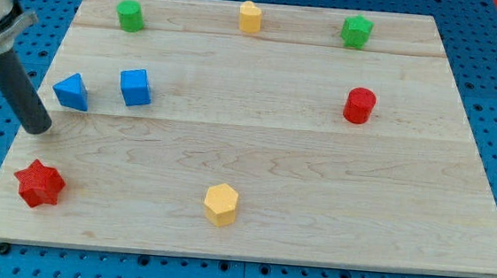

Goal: Push the blue triangle slightly right

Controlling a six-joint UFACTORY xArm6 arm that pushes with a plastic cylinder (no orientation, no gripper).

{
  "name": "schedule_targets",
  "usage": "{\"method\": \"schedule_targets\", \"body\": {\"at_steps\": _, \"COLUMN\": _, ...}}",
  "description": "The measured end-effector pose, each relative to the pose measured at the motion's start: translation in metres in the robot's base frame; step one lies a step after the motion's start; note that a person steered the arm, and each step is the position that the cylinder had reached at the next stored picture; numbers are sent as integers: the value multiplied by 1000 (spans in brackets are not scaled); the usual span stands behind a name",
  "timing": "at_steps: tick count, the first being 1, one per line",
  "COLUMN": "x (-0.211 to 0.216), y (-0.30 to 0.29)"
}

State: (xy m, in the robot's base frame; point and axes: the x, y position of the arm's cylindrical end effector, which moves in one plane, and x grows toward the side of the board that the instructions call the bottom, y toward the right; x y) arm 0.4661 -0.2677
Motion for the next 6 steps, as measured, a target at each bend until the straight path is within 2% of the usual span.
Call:
{"method": "schedule_targets", "body": {"at_steps": 2, "x": -20, "y": -8}}
{"method": "schedule_targets", "body": {"at_steps": 4, "x": -32, "y": 52}}
{"method": "schedule_targets", "body": {"at_steps": 6, "x": 7, "y": 65}}
